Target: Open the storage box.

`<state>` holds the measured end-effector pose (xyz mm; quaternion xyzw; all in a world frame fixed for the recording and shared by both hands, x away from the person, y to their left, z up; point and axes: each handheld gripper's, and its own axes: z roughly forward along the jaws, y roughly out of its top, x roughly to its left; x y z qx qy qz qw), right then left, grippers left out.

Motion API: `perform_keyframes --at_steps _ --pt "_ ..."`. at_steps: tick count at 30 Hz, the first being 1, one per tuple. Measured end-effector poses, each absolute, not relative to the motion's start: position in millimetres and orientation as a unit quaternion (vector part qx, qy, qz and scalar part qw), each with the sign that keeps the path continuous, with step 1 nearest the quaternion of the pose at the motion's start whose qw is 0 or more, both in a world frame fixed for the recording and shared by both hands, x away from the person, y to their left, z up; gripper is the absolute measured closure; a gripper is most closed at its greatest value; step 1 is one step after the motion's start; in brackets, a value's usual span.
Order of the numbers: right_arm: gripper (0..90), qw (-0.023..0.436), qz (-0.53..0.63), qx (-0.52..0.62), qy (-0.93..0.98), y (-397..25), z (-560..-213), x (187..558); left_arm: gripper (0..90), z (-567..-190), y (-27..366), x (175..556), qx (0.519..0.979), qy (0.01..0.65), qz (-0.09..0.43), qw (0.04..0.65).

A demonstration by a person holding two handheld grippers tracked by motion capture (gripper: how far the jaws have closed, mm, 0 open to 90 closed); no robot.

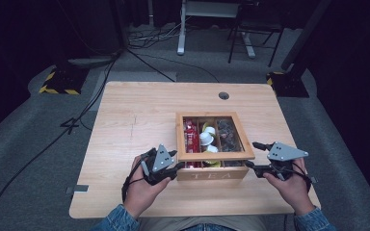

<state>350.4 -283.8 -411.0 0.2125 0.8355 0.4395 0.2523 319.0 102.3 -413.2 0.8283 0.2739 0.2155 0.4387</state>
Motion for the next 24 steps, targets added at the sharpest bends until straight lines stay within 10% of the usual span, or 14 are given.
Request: perform_keyframes --at_steps 24 --pt "37.7 0.247 0.475 0.194 0.822 -283 -360 383 37.9 -408 117 325 0.812 0.315 0.222 0.438"
